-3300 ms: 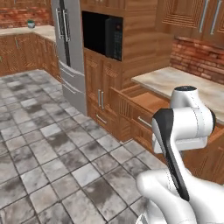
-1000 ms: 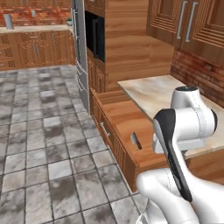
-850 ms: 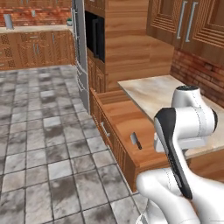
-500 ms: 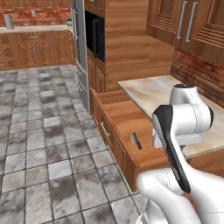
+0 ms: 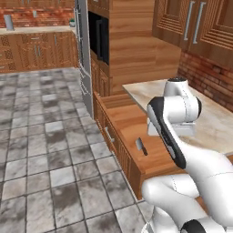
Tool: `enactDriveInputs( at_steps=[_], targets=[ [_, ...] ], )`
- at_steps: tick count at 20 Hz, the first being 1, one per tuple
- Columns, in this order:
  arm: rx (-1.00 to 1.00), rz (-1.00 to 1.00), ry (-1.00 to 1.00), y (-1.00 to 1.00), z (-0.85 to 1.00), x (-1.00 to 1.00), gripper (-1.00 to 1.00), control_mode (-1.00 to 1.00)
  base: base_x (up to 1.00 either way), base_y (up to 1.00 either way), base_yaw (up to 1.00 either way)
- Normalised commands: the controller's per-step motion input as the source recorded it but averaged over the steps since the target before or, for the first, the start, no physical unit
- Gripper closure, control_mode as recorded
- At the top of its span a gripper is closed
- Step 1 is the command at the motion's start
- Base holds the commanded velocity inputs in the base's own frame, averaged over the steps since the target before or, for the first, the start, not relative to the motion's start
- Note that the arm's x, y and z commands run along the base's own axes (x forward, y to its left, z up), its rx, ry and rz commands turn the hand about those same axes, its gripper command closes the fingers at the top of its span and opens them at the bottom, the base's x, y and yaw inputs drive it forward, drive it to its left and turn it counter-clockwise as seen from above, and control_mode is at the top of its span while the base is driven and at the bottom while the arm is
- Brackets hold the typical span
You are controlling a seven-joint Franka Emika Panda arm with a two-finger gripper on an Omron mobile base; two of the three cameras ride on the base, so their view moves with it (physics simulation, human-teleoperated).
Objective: Pick up the metallic utensils from the counter and place them in the open drawer. Make sure not to pick up any wooden utensils.
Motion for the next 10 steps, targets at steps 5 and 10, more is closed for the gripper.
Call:
enactDriveInputs(
  at_steps=[5,10],
  targets=[
    [0.02,-0.36,0.00,0.10,-0.25,0.59,1.00,-1.00,0.00,0.00,0.00],
    [0.00,-0.44,0.01,0.04,-0.48,0.25,1.00,-1.00,0.00,0.00,0.00]
  ],
)
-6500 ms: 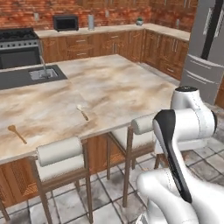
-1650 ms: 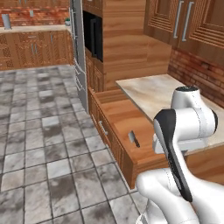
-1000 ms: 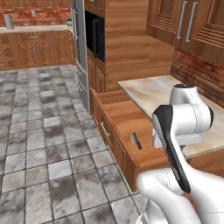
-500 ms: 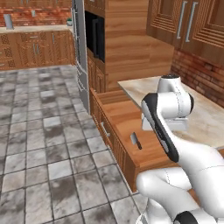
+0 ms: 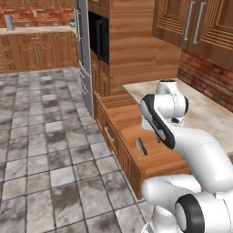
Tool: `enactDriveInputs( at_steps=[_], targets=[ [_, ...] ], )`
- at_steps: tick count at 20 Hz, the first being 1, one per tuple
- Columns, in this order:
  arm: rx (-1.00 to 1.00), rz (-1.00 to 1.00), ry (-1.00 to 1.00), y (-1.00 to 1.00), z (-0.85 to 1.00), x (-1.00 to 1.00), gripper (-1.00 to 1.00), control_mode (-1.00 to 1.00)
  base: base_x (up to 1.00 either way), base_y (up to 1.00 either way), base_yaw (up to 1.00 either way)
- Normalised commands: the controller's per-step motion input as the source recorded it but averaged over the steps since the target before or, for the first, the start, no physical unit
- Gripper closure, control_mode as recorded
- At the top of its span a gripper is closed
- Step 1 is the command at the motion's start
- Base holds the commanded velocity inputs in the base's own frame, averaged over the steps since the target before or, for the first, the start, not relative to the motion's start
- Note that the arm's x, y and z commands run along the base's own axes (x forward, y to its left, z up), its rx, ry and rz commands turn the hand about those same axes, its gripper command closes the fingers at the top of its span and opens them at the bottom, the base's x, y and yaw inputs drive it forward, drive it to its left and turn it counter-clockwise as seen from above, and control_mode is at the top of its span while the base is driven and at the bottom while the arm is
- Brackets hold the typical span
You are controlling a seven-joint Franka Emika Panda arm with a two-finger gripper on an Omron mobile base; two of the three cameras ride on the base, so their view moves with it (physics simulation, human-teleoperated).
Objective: Pick up the metallic utensils from the counter and place them in the open drawer. Make sure not to pick up any wooden utensils.
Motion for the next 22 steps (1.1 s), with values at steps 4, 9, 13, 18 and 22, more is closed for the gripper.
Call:
enactDriveInputs(
  at_steps=[4,9,13,18,22],
  targets=[
    [0.01,-0.22,0.00,-0.05,-0.50,0.24,1.00,-1.00,0.00,0.00,0.00],
    [0.00,-0.17,0.00,-0.05,-0.32,0.36,1.00,-1.00,0.00,0.00,0.00],
    [0.00,-0.12,-0.05,0.00,-0.30,0.49,1.00,-1.00,0.00,0.00,0.00],
    [0.00,-0.03,-0.03,0.00,-0.38,0.39,1.00,-1.00,0.00,0.00,0.00],
    [0.00,0.00,0.00,0.00,-0.27,0.37,1.00,-1.00,0.00,0.00,0.00]
  ],
)
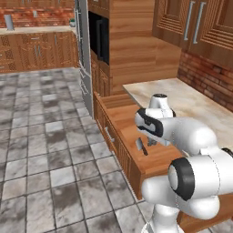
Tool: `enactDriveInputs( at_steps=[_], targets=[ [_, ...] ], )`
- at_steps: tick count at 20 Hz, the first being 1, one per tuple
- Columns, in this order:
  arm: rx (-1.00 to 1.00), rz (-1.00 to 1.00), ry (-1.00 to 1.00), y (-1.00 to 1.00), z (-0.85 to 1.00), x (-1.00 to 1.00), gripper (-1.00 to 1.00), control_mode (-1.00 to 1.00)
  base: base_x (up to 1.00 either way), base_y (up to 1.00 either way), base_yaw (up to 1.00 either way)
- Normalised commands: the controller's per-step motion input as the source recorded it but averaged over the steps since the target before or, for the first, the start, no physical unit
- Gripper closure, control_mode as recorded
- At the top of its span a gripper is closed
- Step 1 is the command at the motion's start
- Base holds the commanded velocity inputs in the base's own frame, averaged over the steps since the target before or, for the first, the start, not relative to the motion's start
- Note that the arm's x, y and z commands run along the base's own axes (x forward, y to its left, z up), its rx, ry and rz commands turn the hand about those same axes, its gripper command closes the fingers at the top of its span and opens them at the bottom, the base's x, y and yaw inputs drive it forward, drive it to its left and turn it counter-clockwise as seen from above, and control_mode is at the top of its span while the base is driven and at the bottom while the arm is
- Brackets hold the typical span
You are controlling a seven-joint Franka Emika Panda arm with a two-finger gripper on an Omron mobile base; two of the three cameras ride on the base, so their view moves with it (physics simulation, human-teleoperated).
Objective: Pick up the metallic utensils from the counter and place them in the open drawer. Make sure not to pick up any wooden utensils.
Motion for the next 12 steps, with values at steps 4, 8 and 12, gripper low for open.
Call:
enactDriveInputs(
  at_steps=[4,8,12],
  targets=[
    [0.01,0.00,0.00,-0.30,-0.04,0.52,1.00,-1.00,0.00,0.00,0.00],
    [0.00,0.00,0.00,-0.12,-0.21,0.44,1.00,-1.00,0.00,0.00,0.00],
    [0.00,0.00,0.00,0.00,-0.46,0.33,1.00,-1.00,0.00,0.00,0.00]
  ],
)
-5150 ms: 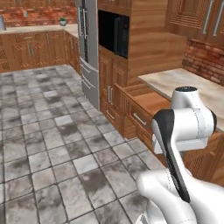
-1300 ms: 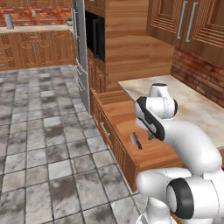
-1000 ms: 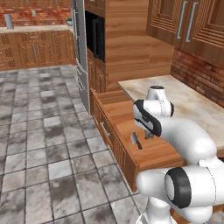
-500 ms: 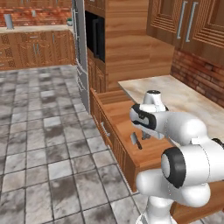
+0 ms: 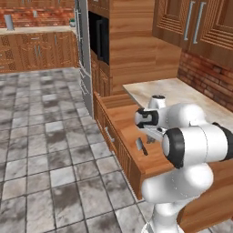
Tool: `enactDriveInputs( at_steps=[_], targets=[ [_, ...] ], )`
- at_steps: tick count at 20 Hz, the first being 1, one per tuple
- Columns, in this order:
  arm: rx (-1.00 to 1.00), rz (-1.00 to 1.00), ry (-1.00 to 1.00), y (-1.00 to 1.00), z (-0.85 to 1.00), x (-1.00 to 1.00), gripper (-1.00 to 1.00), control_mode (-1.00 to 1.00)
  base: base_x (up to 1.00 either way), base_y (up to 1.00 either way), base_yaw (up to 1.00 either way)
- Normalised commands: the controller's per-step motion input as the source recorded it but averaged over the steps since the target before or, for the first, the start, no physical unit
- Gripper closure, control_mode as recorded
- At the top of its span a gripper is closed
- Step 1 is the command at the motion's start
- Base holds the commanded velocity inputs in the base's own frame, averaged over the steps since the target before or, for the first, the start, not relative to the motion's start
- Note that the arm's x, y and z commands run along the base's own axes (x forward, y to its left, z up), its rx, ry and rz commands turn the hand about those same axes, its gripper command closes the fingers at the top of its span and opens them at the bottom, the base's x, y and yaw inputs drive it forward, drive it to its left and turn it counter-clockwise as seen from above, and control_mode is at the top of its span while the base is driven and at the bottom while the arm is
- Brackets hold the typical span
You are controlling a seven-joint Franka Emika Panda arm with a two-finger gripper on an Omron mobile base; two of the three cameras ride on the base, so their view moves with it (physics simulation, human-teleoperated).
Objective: Pick up the metallic utensils from the counter and place them in the open drawer. Make sure not to pick up any wooden utensils.
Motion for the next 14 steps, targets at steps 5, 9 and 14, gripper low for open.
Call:
enactDriveInputs(
  at_steps=[5,9,14],
  targets=[
    [0.00,0.00,0.00,0.01,-0.42,0.16,1.00,-1.00,0.00,0.00,0.00],
    [0.00,0.00,-0.01,0.00,-0.34,0.18,1.00,-1.00,0.00,0.00,0.00],
    [0.00,0.03,-0.01,-0.01,-0.37,0.15,1.00,-1.00,0.00,0.00,0.00]
  ],
)
